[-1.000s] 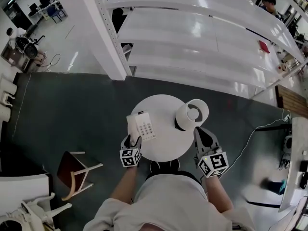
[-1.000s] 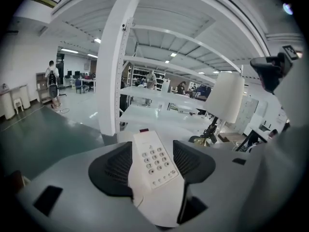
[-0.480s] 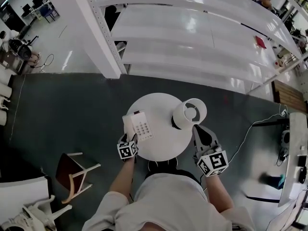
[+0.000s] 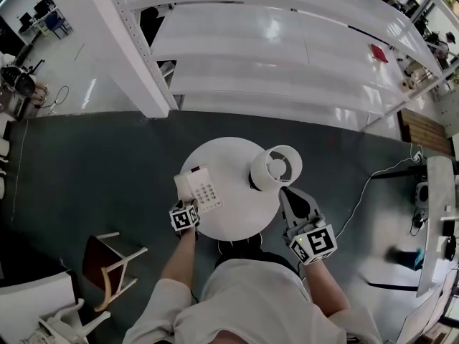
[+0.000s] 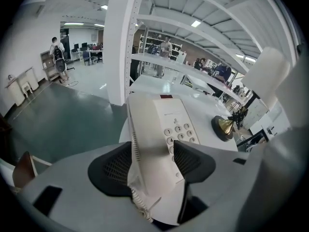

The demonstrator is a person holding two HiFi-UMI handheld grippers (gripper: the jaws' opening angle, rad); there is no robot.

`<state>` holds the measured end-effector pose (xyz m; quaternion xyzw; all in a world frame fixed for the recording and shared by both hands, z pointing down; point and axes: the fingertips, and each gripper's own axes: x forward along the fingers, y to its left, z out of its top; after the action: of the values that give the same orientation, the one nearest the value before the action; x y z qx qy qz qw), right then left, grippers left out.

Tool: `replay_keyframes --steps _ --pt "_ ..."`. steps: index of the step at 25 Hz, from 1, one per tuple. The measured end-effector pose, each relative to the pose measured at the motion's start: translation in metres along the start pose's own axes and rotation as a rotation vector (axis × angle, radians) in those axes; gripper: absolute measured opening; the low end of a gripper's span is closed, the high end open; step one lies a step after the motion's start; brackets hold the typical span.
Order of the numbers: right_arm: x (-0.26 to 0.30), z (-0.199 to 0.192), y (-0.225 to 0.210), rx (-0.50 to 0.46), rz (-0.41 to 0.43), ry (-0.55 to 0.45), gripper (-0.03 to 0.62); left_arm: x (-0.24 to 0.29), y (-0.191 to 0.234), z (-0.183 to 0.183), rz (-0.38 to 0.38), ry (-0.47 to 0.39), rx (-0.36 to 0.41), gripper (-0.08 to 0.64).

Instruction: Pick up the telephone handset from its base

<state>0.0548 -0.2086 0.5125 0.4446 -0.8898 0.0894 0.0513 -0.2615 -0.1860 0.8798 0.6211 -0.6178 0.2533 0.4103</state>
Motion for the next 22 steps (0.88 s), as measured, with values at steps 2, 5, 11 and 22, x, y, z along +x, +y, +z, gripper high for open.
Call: replay_keyframes --steps 2,5,11,22 --pt "-0.001 -0.001 -0.001 0.0 -0.002 0.003 0.009 0.003 0.0 0.0 0.004 0.011 -0.003 0.262" --pt "-0.003 -0.001 -0.003 0.005 -0.01 0.005 0.009 0.008 0.002 0.002 0.017 0.017 -0.013 0.262" --pt "-0.007 -0.004 -0.007 0.013 -0.024 0.012 0.009 0.014 0.002 0.004 0.034 0.034 -0.022 0.262" --pt "-0.01 -0.01 -0.01 0.031 -0.032 0.026 0.009 0.021 0.005 0.009 0.072 0.034 -0.071 0.261"
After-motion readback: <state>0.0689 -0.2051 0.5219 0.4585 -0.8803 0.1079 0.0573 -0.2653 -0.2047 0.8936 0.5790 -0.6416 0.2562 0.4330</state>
